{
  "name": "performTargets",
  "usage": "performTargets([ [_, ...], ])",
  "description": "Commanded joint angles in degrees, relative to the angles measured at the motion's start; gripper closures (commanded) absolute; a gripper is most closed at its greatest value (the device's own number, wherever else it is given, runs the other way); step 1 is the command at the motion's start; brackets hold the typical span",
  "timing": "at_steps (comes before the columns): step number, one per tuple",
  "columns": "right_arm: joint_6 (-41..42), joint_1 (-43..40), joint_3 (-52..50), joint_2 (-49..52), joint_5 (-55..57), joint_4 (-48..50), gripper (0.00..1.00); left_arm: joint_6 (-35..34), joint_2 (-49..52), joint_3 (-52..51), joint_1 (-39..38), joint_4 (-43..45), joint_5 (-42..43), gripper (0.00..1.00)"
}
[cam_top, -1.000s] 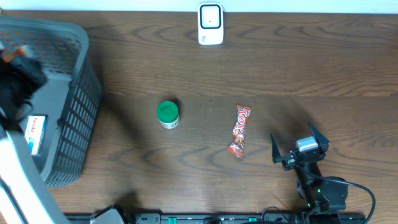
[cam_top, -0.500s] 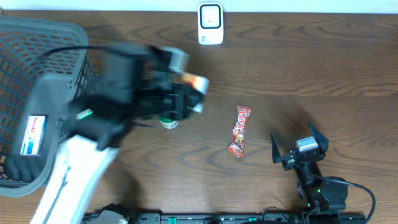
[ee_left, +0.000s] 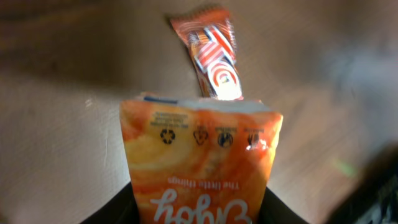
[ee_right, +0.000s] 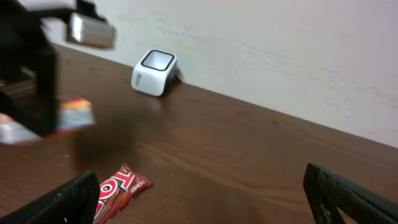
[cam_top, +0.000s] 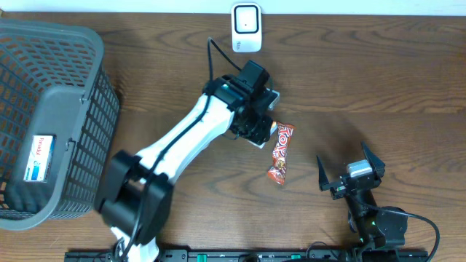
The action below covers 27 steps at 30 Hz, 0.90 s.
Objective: Scan the item barcode
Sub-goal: 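Carry the orange box out and place it between bottle and candy bar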
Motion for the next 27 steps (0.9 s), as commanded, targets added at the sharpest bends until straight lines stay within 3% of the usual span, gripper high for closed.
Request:
performTargets([
  [1, 0.72, -0.5, -0.11, -0.35, -0.15, -0.2, 0.01, -18.36, 3.34, -0.17, 0.5, 5.51, -5.09, 0.59],
  [7, 0.72, -0.5, -0.11, -0.35, -0.15, -0.2, 0.01, -61.75, 7.32, -0.17, 0.33, 6.23, -24.61, 0.59],
  [10, 0.72, -0.5, -0.11, -0.35, -0.17, -0.2, 0.01, -77.83, 7.61, -0.17, 0.17, 4.66, -27.82, 0.59],
  [12, 0.72, -0.5, -0.11, -0.35, -0.15, -0.2, 0.01, -83.52, 7.61, -0.17, -0.24, 4.63, -30.25, 0.59],
  [16, 0.72, -0.5, -0.11, -0.35, -0.17, -0.2, 0.01, -90.23, 7.61, -0.17, -0.96, 4.42, -30.32, 0.42],
  [20, 0.72, -0.5, -0.09, -0.35, -0.15, -0.2, 0.01, -91.93, 7.61, -0.15, -2.43, 4.85, -30.4, 0.35],
  [24, 0.72, -0.5, -0.11, -0.35, -0.17, -0.2, 0.01, -88.02, 7.58, -0.13, -3.58, 4.87, -31.28, 0.29],
  [27, 0.72, -0.5, -0.11, -0.35, -0.15, -0.2, 0.01, -80.08, 6.97, 0.87, -3.91, 4.85, -32.11, 0.23],
])
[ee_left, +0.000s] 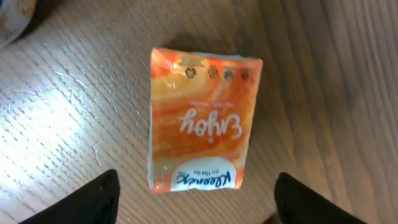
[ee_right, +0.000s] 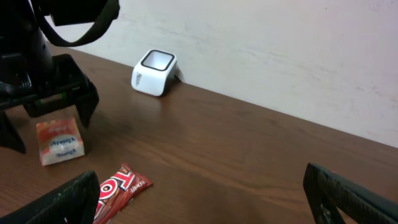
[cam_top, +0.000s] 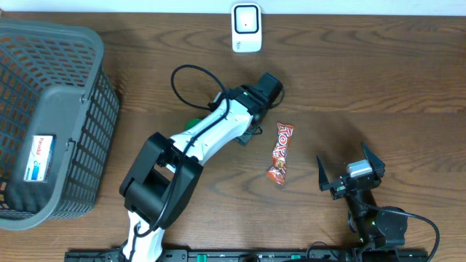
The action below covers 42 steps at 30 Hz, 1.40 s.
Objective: Scan the item barcode
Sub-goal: 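Carry the orange box out and place it between bottle and candy bar, then reach the left gripper into the basket and grasp the white Panadol box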
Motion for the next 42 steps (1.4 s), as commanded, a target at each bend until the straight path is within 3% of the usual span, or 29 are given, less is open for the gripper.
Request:
performTargets([
  [1, 0.72, -0.5, -0.11, -0.35, -0.17, -0.2, 0.01, 9.51, -1.07, 1.75, -0.15, -0.33, -2.54, 0.23],
  [5, 0.72, -0.5, -0.11, -0.35, -0.15, -0.2, 0.01, 28.92, -4.87, 3.85, 0.02, 1.22, -2.49, 0.22],
  [10, 0.72, -0.5, -0.11, -0.35, -0.15, -0.2, 0.01, 58.01, -14.23, 7.06, 0.02, 0.63, -1.44, 0.07],
  [11, 0.72, -0.5, -0.11, -0.35, -0.17, -0.2, 0.01, 64.19, -16.74, 7.93, 0.07, -0.37, -1.51, 0.01],
  [13, 0.72, -0.5, -0.11, -0.35, -0.17, -0.2, 0.01, 72.98, -21.92, 10.51, 1.11, -4.09, -2.91, 0.02],
  [16, 0.72, -0.5, -0.11, -0.35, -0.17, -0.2, 0.01, 74.05, -29.29, 16.15, 5.86, -12.33, -8.74, 0.02],
  [18, 0.72, -0.5, -0.09, -0.35, -0.17, -0.2, 0.01, 74.14, -33.51, 19.65, 11.78, -16.79, -8.24, 0.02],
  [21, 0.72, -0.5, -0.11, -0.35, -0.17, -0.2, 0.01, 73.42, -38.45, 22.51, 23.63, -22.21, -6.05, 0.02],
  [27, 0.72, -0.5, -0.11, -0.35, -0.17, -0.2, 0.01, 64.81, -43.1, 22.71, 53.31, -34.12, -4.59, 0.02],
  [31, 0.72, -0.5, -0.11, -0.35, -0.17, -0.2, 0.01, 62.99, -42.71, 21.94, 65.26, -38.6, -3.19, 0.02],
  [33, 0.72, -0.5, -0.09, -0.35, -0.17, -0.2, 0.01, 67.82, -42.58, 20.74, 67.8, -37.81, -1.25, 0.02],
  [36, 0.72, -0.5, -0.11, -0.35, -0.15, -0.2, 0.01, 82.31, -42.29, 18.16, 68.3, -34.67, 1.07, 0.02],
  [42, 0.72, -0.5, -0.09, -0.35, -0.17, -0.2, 0.01, 89.74, -41.94, 10.54, 68.17, -31.47, 1.16, 0.02],
])
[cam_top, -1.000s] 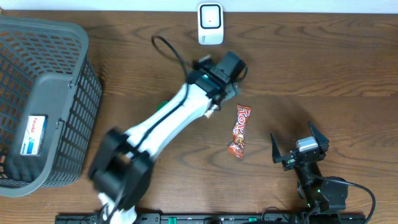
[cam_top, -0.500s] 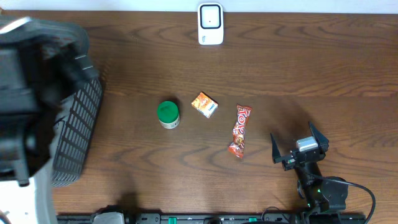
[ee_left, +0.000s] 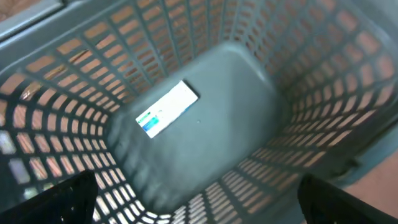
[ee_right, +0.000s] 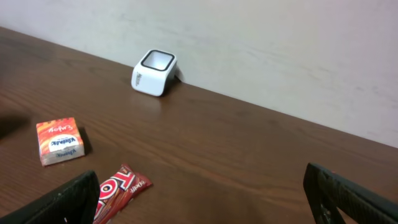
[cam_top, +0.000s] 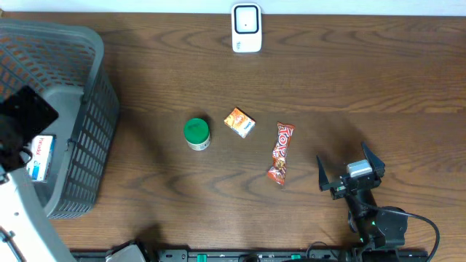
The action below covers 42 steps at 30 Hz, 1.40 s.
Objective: Scan the item barcode
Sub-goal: 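Reach the left gripper into the basket and grasp the white Panadol box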
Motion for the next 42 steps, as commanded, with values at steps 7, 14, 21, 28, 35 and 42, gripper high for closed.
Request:
performTargets([
  [7, 0.72, -0.5, -0.11, -0.35, -0.15, -0.2, 0.01, 17.66, 2.01, -11.15, 0.22, 8.87, 1.03, 0.02],
  [14, 0.72, -0.5, -0.11, -0.35, -0.17, -0.2, 0.01, 21.29, 9.2, -12.15, 0.42, 9.86, -9.46, 0.02],
  [21, 0.72, -0.5, -0.11, -0.35, -0.17, -0.2, 0.01, 22.08, 17.38, -12.15, 0.61, 9.29, -9.42, 0.02],
  [28, 0.72, -0.5, -0.11, -0.35, -0.17, -0.2, 0.01, 24.7, 25.77, -12.15, 2.67, 9.94, -11.5, 0.02],
  [35, 0.72, -0.5, -0.09, -0.35, -0.17, -0.2, 0.01, 27.34, 33.38, -12.15, 9.4, 10.38, -0.74, 0.02],
  [42, 0.72, -0.5, -0.11, -0.35, -0.17, -0.2, 0.01, 33.42, 37.77, -12.15, 12.5, 11.15, 5.86, 0.02],
])
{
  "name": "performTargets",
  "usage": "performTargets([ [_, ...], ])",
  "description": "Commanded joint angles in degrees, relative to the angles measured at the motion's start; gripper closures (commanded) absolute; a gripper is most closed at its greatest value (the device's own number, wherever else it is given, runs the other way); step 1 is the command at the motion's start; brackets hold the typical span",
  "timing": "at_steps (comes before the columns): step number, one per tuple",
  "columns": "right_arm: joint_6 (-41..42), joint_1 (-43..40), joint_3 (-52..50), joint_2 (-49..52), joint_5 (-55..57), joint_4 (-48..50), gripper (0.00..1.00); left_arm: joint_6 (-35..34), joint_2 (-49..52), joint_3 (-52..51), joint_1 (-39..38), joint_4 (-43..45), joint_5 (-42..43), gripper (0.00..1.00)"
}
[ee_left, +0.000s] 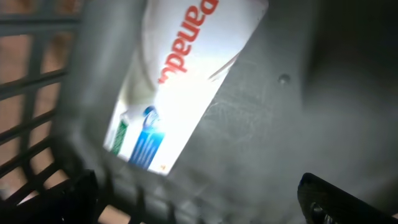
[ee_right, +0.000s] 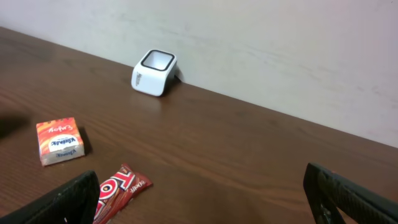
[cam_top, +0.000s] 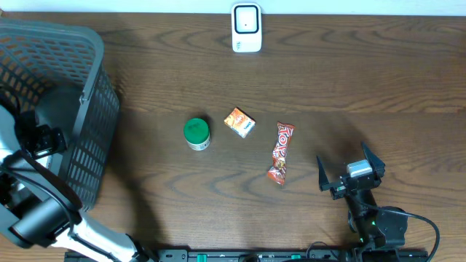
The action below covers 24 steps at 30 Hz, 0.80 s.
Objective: Scan the item barcode
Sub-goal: 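Reach the left gripper into the basket and grasp the white Panadol box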
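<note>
A white box (ee_left: 186, 81) with red letters and a blue-green mark lies on the floor of the grey mesh basket (cam_top: 87, 80). My left gripper (ee_left: 199, 208) hangs open close above it, down inside the basket; in the overhead view the left gripper (cam_top: 42, 138) covers the box. The white scanner (cam_top: 246, 28) stands at the table's far edge, also visible as the scanner (ee_right: 154, 72). My right gripper (cam_top: 351, 175) rests open near the front edge, nothing between its fingers.
On the table's middle lie a green-lidded can (cam_top: 196, 134), an orange tissue packet (cam_top: 239, 122) and a red candy bar (cam_top: 280, 152). The basket's tall walls surround my left gripper on all sides.
My left gripper was high over the basket with the white box small below it. Now it is low inside the basket, close over the box, still open. The right arm has not moved.
My left gripper was shut on the orange tissue packet above the table beside the candy bar. Then the packet lay on the table with the gripper open over it. Later the gripper was over the basket, and now it is down inside over the white box.
</note>
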Motion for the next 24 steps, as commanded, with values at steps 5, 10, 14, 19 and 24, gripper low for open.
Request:
performTargets([
  [5, 0.72, -0.5, -0.11, -0.35, -0.13, -0.2, 0.01, 7.72, 3.17, -0.17, 0.22, 1.55, 4.09, 0.02],
  [10, 0.72, -0.5, -0.09, -0.35, -0.13, -0.2, 0.01, 13.49, 3.32, -0.17, 0.28, 2.19, 2.01, 0.02],
  [14, 0.72, -0.5, -0.11, -0.35, -0.15, -0.2, 0.01, 13.68, 3.32, -0.17, 0.28, 3.72, -1.09, 0.02],
  [19, 0.72, -0.5, -0.11, -0.35, -0.13, -0.2, 0.01, 15.91, 3.34, -0.17, 0.28, 5.14, -1.09, 0.02],
  [24, 0.72, -0.5, -0.11, -0.35, -0.13, -0.2, 0.01, 16.22, 4.07, -0.2, 0.61, 7.17, -0.85, 0.02],
])
